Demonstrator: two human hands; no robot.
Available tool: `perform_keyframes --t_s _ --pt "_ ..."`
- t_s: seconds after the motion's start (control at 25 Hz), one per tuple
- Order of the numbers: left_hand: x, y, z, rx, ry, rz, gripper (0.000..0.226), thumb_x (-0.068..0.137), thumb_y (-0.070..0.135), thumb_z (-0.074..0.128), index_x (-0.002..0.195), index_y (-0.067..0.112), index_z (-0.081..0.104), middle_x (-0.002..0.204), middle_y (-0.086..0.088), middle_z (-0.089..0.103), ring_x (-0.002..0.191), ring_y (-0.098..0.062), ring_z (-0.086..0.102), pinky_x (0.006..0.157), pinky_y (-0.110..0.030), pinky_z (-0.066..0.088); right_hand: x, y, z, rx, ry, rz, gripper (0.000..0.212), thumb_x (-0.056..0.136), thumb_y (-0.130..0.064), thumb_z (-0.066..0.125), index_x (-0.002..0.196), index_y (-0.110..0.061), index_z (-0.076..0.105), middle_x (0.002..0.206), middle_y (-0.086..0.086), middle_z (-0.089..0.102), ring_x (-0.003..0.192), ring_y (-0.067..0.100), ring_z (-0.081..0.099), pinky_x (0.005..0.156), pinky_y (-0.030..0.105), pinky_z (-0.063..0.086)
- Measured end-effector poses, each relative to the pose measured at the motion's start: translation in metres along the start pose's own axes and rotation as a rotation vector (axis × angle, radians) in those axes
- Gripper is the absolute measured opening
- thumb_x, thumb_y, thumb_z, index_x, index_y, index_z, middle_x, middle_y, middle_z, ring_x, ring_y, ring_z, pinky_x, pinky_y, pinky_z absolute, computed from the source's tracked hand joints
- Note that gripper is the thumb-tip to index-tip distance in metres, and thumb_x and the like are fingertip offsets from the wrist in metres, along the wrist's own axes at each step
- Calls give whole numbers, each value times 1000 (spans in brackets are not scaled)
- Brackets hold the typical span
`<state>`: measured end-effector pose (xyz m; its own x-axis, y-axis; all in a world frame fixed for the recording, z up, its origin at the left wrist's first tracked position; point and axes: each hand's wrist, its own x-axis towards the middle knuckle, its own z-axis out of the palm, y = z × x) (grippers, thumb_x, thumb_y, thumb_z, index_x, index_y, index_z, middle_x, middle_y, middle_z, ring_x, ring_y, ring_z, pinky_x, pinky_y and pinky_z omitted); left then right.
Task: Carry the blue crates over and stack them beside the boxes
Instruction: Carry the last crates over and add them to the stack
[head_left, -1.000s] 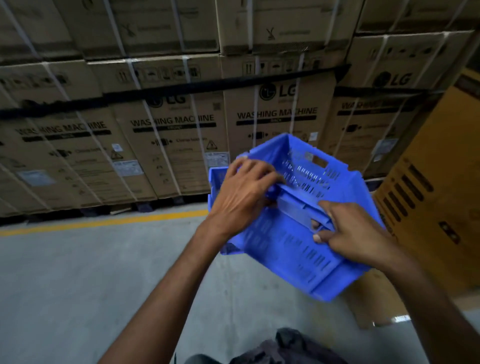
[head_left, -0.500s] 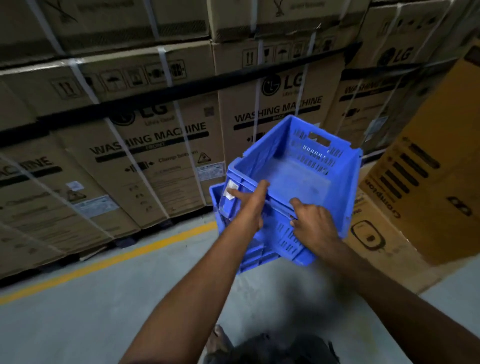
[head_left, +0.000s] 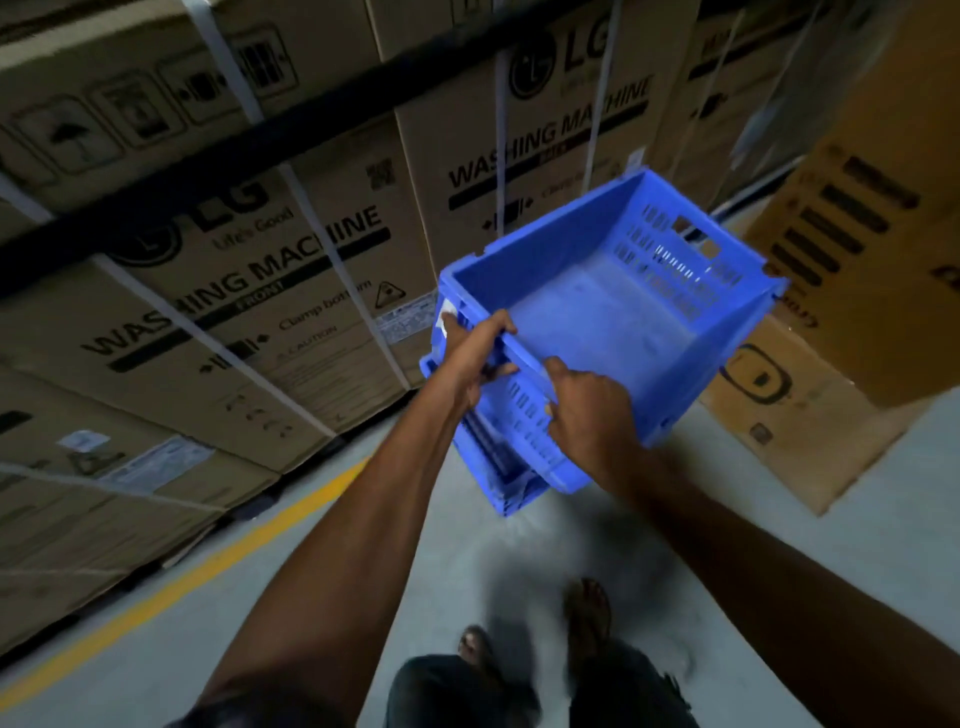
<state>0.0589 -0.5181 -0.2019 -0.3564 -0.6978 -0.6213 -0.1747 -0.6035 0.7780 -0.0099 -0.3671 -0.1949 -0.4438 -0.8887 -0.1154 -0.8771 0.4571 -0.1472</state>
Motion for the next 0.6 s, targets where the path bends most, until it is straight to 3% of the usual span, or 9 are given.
perform_keyframes --t_s 0.12,0.28,0.36,0.44,0.48,0.56,0.6 --pt "37 5 -26 21 -90 -29 94 62 20 75 145 25 32 107 -6 57 68 -20 65 65 -36 59 19 -27 14 12 5 48 37 83 -19 62 118 -17 51 90 10 69 85 36 68 66 40 49" --pt "95 -5 -61 156 -181 -78 86 48 28 79 126 1 56 100 -11 55 84 -20 64 59 -33 61 47 -53 39 17 27 124 42 81 -15 62 122 -18 57 94 14 70 86 39 68 67 41 50" --pt "115 -6 -75 193 -258 -91 60 54 22 80 108 5 60 84 -8 56 71 -18 60 54 -32 61 50 -69 60 26 9 206 44 87 -17 60 130 -19 55 105 15 70 94 40 68 72 42 51" --pt "131 -1 -93 203 -328 -84 60 49 21 83 103 8 60 74 -6 58 65 -17 60 56 -32 62 55 -86 78 41 -27 259 51 92 -18 59 142 -19 47 112 20 68 99 42 66 76 43 49" --pt "137 1 -101 224 -350 -69 60 52 22 86 105 9 61 78 -5 60 71 -20 62 61 -33 63 58 -93 83 55 -33 296 52 93 -18 58 144 -18 45 112 23 68 99 44 65 77 44 49" --pt "143 -8 -115 278 -268 109 61 70 30 87 119 8 59 100 -6 65 93 -24 65 73 -31 61 62 -102 92 54 -58 348 52 93 -17 58 143 -19 44 111 26 66 99 46 64 78 45 50" --pt "145 -14 -123 419 -161 332 72 73 44 85 127 7 55 113 -8 63 105 -25 63 81 -31 57 64 -103 95 50 -57 356 51 93 -17 58 142 -19 45 112 27 65 100 46 63 79 46 51"
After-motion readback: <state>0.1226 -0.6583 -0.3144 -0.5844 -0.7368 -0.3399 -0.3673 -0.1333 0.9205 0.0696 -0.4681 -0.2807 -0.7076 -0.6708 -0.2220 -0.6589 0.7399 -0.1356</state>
